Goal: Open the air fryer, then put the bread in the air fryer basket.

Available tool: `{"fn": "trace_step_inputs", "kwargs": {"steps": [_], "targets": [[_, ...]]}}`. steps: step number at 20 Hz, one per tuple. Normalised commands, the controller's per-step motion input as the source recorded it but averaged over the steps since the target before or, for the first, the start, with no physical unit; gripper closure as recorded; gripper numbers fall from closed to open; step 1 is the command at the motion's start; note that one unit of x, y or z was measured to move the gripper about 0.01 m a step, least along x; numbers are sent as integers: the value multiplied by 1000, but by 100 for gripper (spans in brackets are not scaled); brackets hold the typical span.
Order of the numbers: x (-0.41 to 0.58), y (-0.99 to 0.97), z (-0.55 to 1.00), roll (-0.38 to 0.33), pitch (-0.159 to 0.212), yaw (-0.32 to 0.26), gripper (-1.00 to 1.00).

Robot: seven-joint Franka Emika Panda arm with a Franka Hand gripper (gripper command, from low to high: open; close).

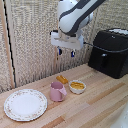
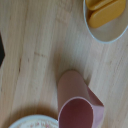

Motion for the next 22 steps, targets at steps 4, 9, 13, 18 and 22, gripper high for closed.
{"fn": "trace_step_inputs", "kwargs": {"steps": [4, 9, 13, 18, 22], "targets": [[0, 0, -14, -375, -88, -104, -100], [-42, 0, -16, -375, -104, -74, -100], [-1, 0, 0, -375, -167, -3, -100], [0, 0, 0, -375, -182, 0, -100], [0, -39, -5, -375, -160, 12, -100]]}}
